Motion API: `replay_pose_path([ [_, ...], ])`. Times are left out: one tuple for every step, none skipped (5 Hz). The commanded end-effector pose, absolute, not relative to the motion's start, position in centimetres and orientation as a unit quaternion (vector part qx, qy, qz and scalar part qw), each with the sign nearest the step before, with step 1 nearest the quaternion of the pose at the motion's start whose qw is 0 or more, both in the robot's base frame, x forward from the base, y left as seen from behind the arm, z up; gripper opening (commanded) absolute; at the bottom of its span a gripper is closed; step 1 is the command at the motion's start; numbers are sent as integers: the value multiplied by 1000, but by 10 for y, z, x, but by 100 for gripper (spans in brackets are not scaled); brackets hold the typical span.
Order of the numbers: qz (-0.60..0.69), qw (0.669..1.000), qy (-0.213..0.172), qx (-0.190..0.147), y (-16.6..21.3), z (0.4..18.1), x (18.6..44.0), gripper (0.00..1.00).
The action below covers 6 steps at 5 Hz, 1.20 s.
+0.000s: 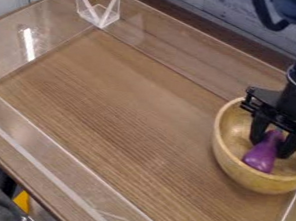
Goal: Remove the purple eggplant from inside the brown bowl and put it on the table
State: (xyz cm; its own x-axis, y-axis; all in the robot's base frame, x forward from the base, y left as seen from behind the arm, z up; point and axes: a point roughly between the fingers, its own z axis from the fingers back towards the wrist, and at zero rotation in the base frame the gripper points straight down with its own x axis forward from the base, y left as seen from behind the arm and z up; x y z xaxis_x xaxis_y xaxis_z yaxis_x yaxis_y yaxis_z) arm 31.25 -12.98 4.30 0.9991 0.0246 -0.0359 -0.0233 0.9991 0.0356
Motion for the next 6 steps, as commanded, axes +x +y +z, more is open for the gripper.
replay_pose_path([
  [10, 1000, -29, 1, -138, 87, 323, 0],
  [21, 999, -24, 7, -135, 79, 320, 0],
  [31, 999, -18, 13, -132, 70, 317, 0],
  [23, 999, -14, 18, -124, 68, 322, 0],
  [16, 1000, -10, 22, -117, 66, 328, 0],
  [-2, 1000, -7, 25, -110, 51, 333, 0],
])
